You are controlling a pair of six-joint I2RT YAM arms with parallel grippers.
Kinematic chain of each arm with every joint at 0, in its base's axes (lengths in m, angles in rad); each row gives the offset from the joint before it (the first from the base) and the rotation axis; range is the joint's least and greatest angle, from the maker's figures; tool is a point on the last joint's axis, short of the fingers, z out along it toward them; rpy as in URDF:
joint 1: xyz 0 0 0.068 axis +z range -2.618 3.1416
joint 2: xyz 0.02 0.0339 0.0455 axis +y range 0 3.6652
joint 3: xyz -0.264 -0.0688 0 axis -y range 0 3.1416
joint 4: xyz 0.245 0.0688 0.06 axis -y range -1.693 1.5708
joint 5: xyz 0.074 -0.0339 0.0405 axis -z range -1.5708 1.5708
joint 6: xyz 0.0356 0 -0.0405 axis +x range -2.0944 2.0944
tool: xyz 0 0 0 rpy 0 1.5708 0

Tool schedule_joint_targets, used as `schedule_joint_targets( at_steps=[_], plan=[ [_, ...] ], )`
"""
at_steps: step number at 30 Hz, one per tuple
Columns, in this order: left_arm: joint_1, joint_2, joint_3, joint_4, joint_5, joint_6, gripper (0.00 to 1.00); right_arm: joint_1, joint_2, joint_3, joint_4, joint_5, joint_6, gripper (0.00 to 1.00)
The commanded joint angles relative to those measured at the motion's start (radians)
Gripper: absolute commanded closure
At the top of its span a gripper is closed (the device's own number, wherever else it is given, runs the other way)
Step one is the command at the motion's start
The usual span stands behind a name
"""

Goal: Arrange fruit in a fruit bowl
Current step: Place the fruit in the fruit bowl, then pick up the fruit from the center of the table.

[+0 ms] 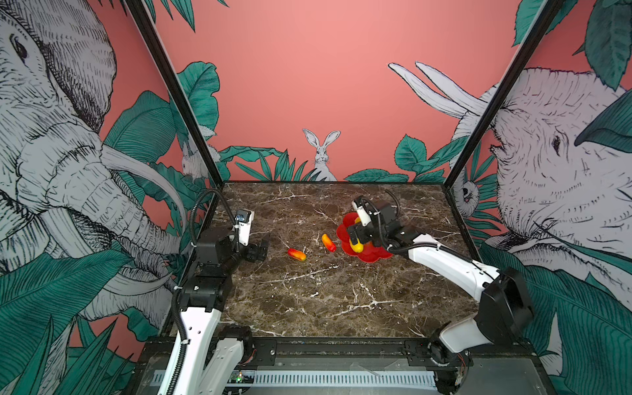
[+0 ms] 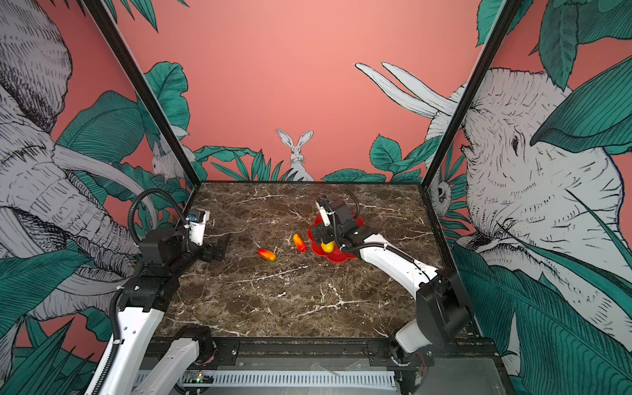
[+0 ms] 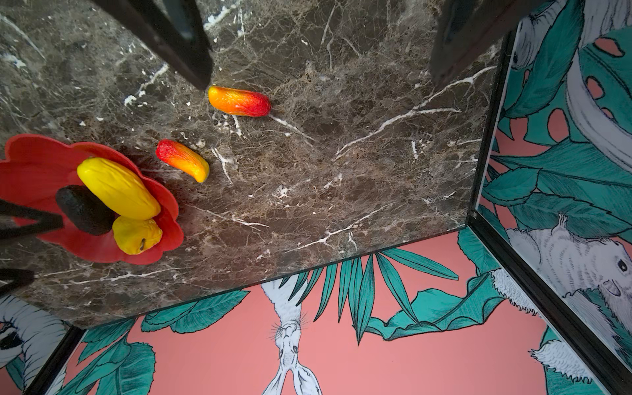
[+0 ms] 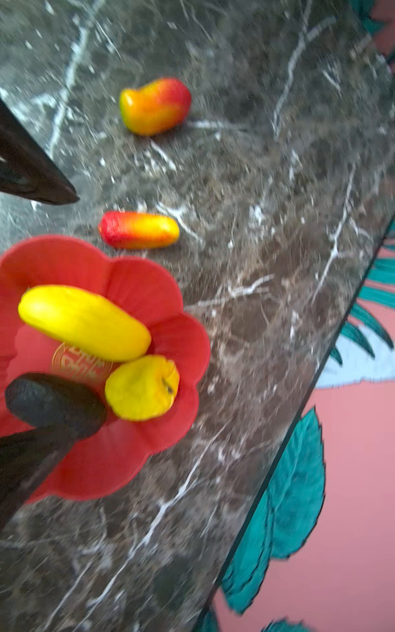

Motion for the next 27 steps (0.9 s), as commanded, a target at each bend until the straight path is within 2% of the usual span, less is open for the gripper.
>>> schedule_joint_targets(
  at_steps=[1, 6, 11, 14, 17, 27],
  plan=[
    [-0.002, -0.005, -0.004, 0.003, 0.015, 0.008, 0.0, 0.061, 0.113, 0.074, -0.074, -0.059, -0.097, 0.0],
    [-0.002, -0.007, -0.006, 0.001, 0.012, 0.008, 0.0, 0.126, 0.305, 0.238, -0.124, -0.052, -0.107, 0.01],
    [-0.003, -0.013, -0.008, 0.003, 0.009, 0.009, 0.0, 0.133, 0.444, 0.347, -0.176, -0.033, -0.068, 0.08],
    [-0.002, -0.014, -0.007, 0.001, 0.009, 0.009, 0.0, 0.133, 0.489, 0.377, -0.191, -0.011, -0.051, 0.17],
    [-0.001, -0.015, -0.008, 0.001, 0.009, 0.009, 0.0, 0.133, 0.513, 0.392, -0.2, 0.009, -0.048, 0.21],
    [-0.002, -0.013, -0.009, 0.002, 0.009, 0.009, 0.0, 0.117, 0.576, 0.403, -0.181, 0.018, -0.03, 0.29]
  ],
)
